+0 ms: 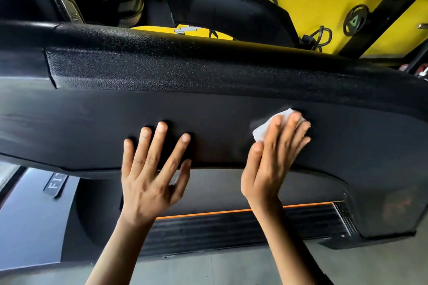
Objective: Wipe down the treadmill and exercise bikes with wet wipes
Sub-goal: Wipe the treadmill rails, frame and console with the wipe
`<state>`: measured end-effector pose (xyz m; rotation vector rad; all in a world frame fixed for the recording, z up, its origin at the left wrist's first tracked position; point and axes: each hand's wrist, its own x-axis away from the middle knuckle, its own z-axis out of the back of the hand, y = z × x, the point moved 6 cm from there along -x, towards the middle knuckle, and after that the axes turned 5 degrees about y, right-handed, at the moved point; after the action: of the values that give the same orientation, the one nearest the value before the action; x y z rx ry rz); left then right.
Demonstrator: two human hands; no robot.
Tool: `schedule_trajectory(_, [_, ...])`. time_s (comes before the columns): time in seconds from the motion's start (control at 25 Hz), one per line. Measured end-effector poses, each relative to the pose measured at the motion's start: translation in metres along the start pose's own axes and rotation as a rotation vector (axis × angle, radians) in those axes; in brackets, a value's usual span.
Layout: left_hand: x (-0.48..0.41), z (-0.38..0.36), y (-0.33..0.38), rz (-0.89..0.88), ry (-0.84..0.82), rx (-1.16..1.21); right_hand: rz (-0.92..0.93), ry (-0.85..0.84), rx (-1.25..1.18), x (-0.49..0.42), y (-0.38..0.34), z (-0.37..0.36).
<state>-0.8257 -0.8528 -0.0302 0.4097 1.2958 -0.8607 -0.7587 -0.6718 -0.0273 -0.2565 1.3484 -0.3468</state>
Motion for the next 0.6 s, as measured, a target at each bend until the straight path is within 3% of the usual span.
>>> schedule_trajectory(0.08, [-0.001,0.000,-0.001,-0.007,0.004,0.001,0.052,-0.042,-0.074,-0.006,-0.033,-0.007])
schedule_trajectory(0.2, [-0.001,0.001,-0.005,-0.020,0.021,0.005,0.419,-0.146,-0.040,-0.011,-0.070,-0.013])
schedule_trajectory(0.36, [0.001,0.005,-0.020,0.009,0.043,-0.015,0.256,-0.082,-0.033,-0.016,-0.072,-0.017])
schedule_trajectory(0.48, [0.006,0.009,-0.028,-0.003,0.050,-0.007,0.492,-0.120,0.009,0.027,-0.070,-0.028])
schedule_trajectory(0.52, [0.008,0.010,-0.031,-0.008,0.051,-0.003,0.482,-0.121,0.042,0.040,-0.057,-0.028])
schedule_trajectory(0.6, [0.012,0.012,-0.038,-0.011,0.053,-0.001,0.185,-0.107,0.070,0.058,-0.033,-0.025])
